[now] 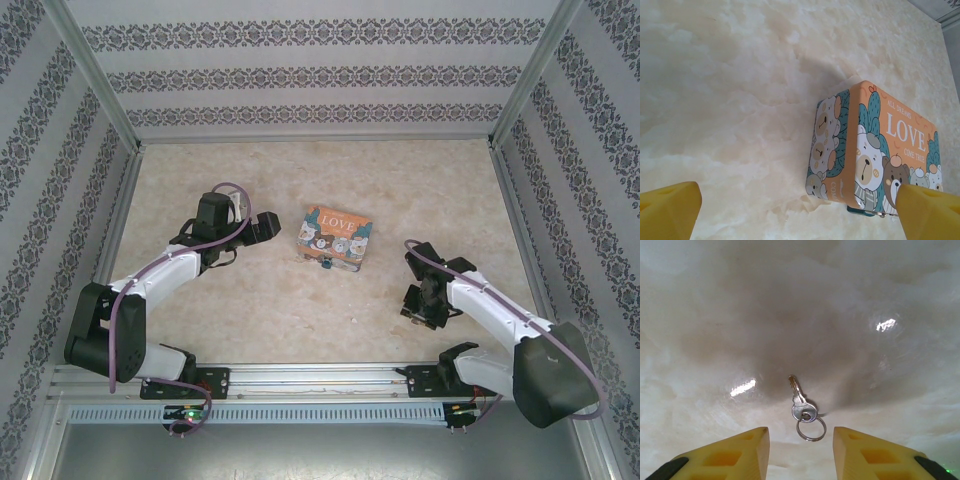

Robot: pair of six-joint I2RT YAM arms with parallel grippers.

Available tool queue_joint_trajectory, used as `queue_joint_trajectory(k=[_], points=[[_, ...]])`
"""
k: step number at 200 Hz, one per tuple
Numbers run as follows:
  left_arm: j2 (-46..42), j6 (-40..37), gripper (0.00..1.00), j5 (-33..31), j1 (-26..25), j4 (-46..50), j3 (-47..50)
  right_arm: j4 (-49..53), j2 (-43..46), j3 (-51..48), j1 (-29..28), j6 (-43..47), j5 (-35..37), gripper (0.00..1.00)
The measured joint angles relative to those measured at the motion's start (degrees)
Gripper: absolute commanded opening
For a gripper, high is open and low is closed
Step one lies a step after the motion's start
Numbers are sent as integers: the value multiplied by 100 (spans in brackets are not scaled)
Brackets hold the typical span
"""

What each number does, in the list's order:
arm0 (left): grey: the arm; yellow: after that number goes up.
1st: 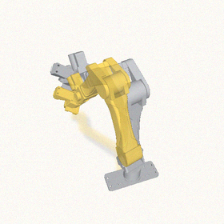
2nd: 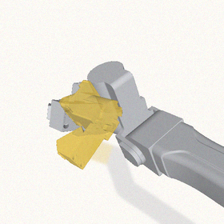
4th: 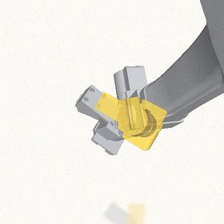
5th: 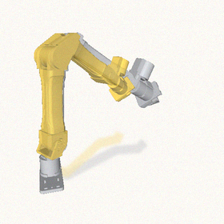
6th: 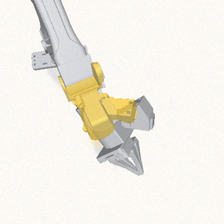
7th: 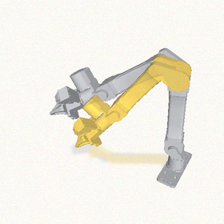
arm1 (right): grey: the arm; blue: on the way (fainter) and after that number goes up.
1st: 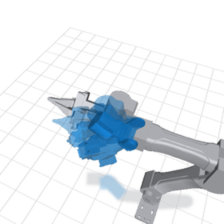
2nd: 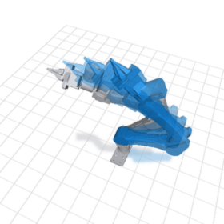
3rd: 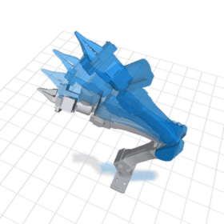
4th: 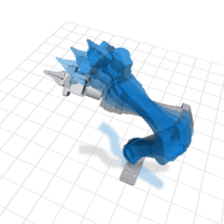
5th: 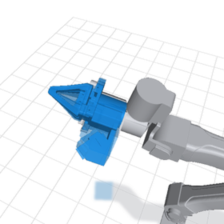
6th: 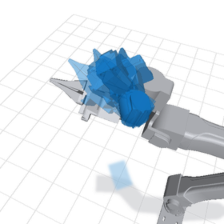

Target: Unlock the padlock with the key

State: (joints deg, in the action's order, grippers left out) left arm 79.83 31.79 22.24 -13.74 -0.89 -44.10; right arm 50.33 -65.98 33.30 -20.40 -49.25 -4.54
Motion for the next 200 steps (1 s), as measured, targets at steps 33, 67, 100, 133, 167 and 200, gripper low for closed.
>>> queue_joint_trajectory(k=[33,67,100,133,167,200], points=[[0,2,99,15,39,-2,11,2,-155,105,0,52,-9,36],[7,9,99,24,74,-28,50,7,-424,234,0,173,-81,36],[11,22,99,46,74,-107,98,44,-581,321,0,315,-96,36],[11,22,99,87,90,-125,144,144,-767,444,0,455,-114,34],[11,26,99,129,122,-131,179,369,-1062,601,0,710,-114,34],[13,48,99,149,149,-146,232,691,-1327,828,0,1014,-96,34]])
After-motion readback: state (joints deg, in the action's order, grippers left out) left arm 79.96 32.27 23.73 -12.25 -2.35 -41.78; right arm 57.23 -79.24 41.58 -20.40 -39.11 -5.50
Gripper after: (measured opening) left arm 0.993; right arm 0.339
